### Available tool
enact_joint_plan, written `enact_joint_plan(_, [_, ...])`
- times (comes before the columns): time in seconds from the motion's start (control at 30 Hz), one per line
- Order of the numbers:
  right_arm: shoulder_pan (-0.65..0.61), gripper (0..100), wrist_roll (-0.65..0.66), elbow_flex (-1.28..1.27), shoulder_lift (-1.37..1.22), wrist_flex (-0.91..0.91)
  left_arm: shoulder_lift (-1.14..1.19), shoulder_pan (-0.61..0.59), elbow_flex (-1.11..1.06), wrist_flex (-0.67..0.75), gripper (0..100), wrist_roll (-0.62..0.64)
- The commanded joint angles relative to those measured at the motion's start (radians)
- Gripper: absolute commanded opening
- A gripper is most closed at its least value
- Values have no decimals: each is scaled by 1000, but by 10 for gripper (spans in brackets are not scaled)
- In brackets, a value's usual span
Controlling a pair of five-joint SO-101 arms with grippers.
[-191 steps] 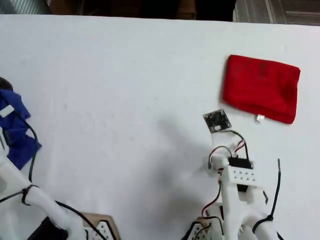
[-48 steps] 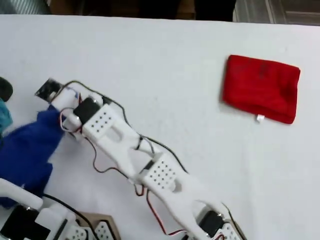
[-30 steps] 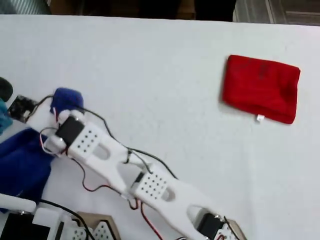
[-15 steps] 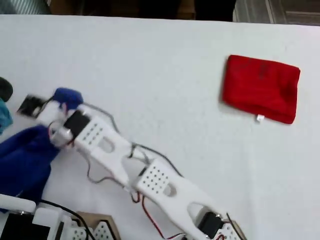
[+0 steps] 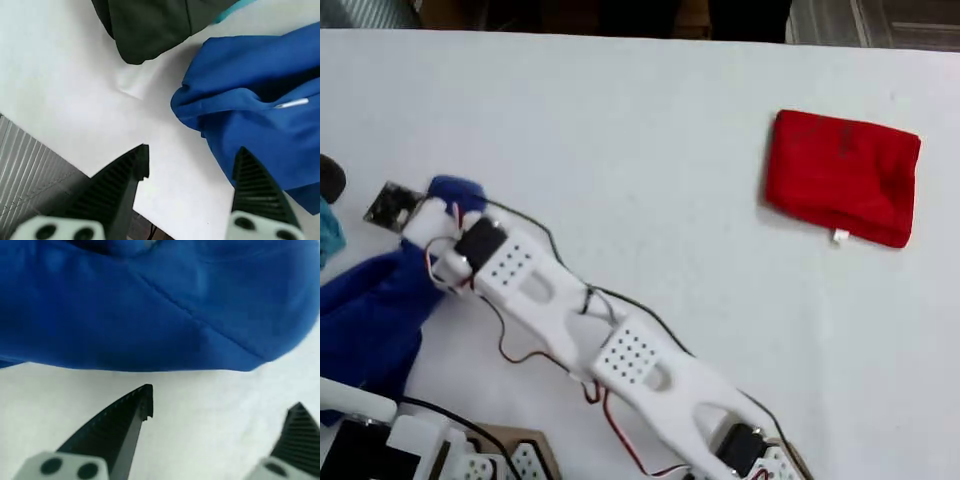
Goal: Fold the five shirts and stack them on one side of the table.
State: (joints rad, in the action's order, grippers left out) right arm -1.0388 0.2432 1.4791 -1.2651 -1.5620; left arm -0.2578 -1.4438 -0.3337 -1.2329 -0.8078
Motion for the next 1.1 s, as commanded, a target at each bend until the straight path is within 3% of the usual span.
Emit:
enact_joint_plan(0.0, [-18, 396, 92, 25, -35, 5, -40, 8, 1, 14, 279, -8])
enact_joint_plan(0.1, [-35, 277, 250, 35, -79, -16, -38, 6, -8, 14, 279, -8])
enact_joint_plan(0.23, [-31, 29, 273, 37, -70, -28, -32, 35, -47, -8, 279, -60])
enact_joint_plan(0.27, [-18, 12, 272, 37, -64, -31, -32, 54, -67, -8, 279, -83])
enact_joint_plan(0.5, [107, 20, 201, 37, 36, -68, -32, 213, -191, 21, 279, -115])
enact_joint_plan(0.63, [142, 21, 195, 37, 122, -160, -32, 288, -263, 219, 279, -101])
enact_joint_plan(0.73, [159, 21, 195, 26, 177, -206, -32, 281, -272, 381, 279, -51])
enact_joint_plan(0.87, [193, 21, 195, 26, 220, -206, -31, 261, -282, 483, 280, -55])
enact_joint_plan(1.07, [225, 21, 195, 26, 254, -206, -29, 308, -389, 479, 270, -233])
